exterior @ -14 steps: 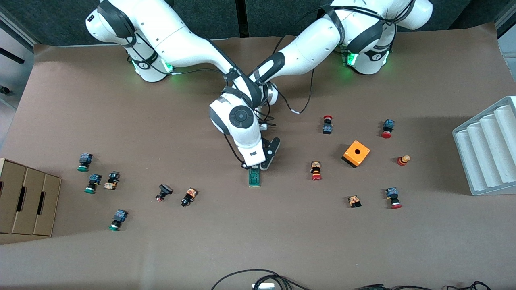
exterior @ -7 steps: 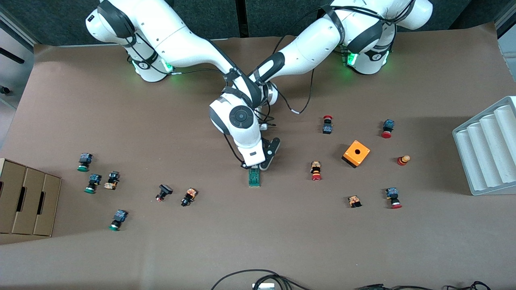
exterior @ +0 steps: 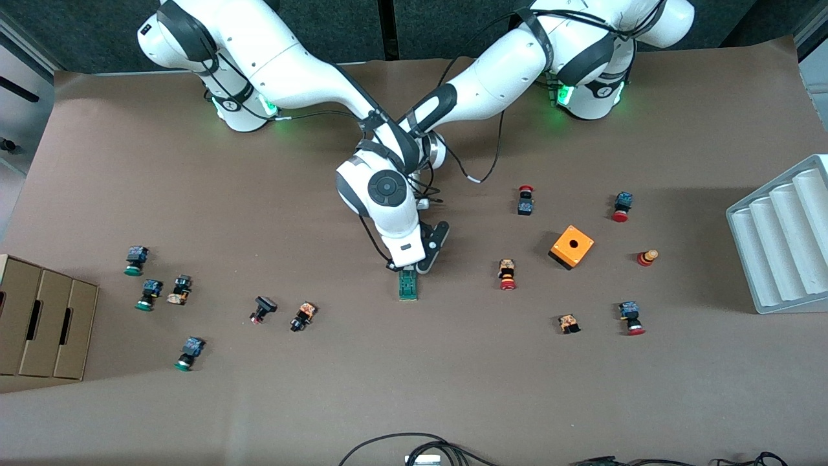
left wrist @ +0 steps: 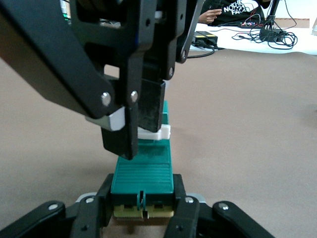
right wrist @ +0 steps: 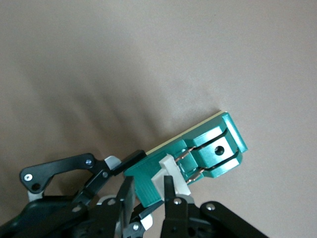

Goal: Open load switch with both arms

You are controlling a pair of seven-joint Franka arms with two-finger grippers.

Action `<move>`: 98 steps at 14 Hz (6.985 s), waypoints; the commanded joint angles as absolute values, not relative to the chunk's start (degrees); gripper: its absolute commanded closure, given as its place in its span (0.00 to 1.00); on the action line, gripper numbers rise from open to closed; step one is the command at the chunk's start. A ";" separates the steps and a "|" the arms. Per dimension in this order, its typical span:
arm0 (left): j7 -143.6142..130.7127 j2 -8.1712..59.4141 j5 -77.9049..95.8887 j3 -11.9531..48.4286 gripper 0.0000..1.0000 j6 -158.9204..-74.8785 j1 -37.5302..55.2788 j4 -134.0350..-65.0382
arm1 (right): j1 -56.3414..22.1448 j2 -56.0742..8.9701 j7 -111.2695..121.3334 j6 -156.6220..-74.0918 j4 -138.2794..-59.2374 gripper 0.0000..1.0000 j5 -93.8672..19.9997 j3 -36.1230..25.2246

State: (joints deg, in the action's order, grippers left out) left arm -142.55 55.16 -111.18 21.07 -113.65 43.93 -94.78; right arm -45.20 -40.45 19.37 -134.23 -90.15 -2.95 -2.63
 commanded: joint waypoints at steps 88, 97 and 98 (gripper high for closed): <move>-7.66 15.03 -7.14 20.74 0.00 -93.46 8.29 -81.93 | -8.89 -9.51 9.41 -100.28 -89.91 0.00 -7.38 -18.74; -7.82 14.76 -6.86 18.98 0.00 -86.92 -7.20 -78.49 | 4.22 -6.59 -5.45 -100.28 -91.23 0.00 -0.51 0.79; -7.91 14.77 -6.86 18.98 0.00 -86.92 -7.64 -78.49 | 4.39 -6.42 -4.75 -99.67 -91.14 0.00 -1.57 0.62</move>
